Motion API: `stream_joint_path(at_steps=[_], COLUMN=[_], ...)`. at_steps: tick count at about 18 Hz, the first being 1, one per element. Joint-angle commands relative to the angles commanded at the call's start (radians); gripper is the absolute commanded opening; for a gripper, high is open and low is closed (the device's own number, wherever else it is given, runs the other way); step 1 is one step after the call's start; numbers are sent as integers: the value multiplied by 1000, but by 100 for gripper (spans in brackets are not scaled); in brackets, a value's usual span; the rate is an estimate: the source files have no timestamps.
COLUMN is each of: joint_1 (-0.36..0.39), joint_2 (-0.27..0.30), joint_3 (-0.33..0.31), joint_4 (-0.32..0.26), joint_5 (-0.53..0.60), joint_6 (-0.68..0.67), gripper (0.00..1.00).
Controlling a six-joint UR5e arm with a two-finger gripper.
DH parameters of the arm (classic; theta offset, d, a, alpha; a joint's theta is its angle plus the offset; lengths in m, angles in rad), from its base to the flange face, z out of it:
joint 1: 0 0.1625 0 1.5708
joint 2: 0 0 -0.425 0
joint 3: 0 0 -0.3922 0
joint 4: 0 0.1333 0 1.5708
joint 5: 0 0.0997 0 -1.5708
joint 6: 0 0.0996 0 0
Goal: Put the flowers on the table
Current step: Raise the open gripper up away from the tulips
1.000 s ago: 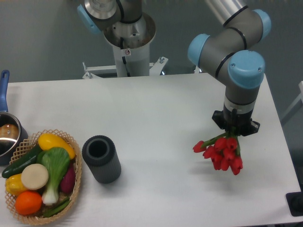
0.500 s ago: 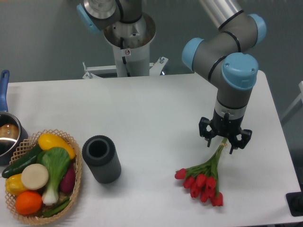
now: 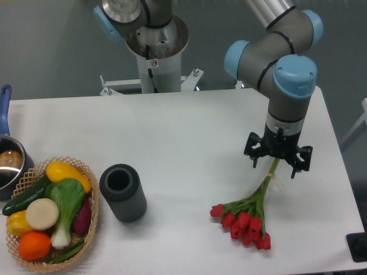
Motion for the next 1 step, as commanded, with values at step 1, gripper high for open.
stream_joint_path(at_steps=[1], joint_1=[12], joint_2=[-9], joint_3=[6], joint_4=[21], joint_5=[3], joint_6=[0], gripper=[100])
